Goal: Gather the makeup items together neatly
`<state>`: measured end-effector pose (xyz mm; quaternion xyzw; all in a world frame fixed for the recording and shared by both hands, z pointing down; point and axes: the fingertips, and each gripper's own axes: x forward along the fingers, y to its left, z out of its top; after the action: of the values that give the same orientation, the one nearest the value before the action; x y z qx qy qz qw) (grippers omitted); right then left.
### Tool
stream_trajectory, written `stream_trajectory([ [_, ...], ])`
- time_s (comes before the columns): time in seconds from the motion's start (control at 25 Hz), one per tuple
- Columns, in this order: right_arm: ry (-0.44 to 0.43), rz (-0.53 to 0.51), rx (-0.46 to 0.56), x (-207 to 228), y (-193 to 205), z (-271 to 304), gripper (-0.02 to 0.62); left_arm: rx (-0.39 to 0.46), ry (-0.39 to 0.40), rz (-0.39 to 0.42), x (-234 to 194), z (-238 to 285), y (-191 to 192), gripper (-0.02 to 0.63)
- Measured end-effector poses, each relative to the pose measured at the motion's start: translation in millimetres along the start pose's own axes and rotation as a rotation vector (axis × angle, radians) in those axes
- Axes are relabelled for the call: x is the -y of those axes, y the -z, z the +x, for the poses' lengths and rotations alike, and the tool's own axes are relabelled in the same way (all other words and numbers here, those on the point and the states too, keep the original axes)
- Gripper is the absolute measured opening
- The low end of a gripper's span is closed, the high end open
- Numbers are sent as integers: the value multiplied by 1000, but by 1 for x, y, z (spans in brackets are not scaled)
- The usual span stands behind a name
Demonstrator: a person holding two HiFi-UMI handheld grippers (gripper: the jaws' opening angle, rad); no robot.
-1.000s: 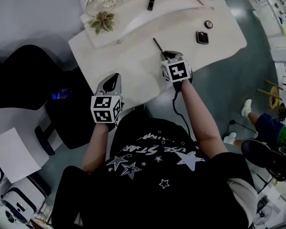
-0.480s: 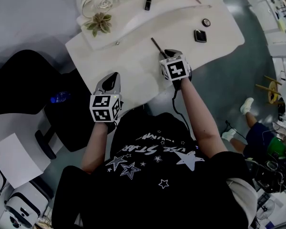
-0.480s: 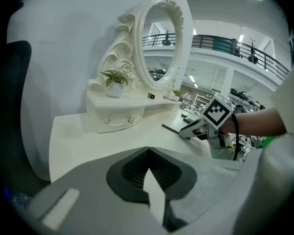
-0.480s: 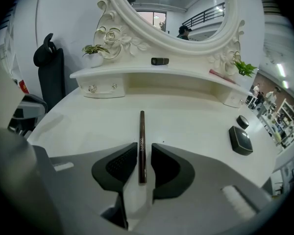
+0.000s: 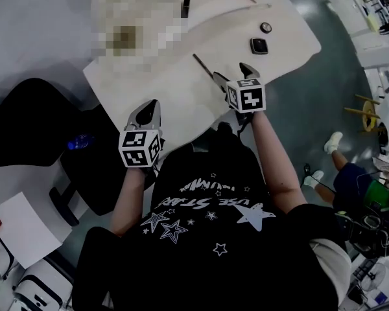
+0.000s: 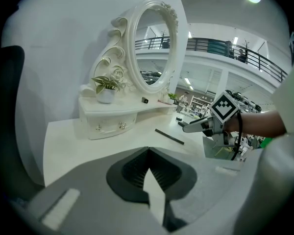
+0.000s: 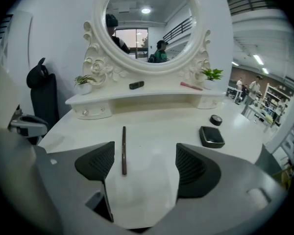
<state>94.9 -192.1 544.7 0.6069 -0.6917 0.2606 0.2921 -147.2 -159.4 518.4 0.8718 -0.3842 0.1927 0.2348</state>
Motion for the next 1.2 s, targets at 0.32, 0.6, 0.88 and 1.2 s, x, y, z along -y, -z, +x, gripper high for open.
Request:
stream_trajectory([
  [0.32,124,108,32,82,2,0,479,2,-54,-33,5,16,-4,2],
  [0.6,162,119,-25,147,4,20,491,32,-130,-73,17,42,-28,2],
  [0.88,152,131,-52,177,4,51,489,25,-206,-94,29,62,-43,2],
  [1.2,107,155,-62,180,5,65,453,-16,-226,-111,48,72,-34,2],
])
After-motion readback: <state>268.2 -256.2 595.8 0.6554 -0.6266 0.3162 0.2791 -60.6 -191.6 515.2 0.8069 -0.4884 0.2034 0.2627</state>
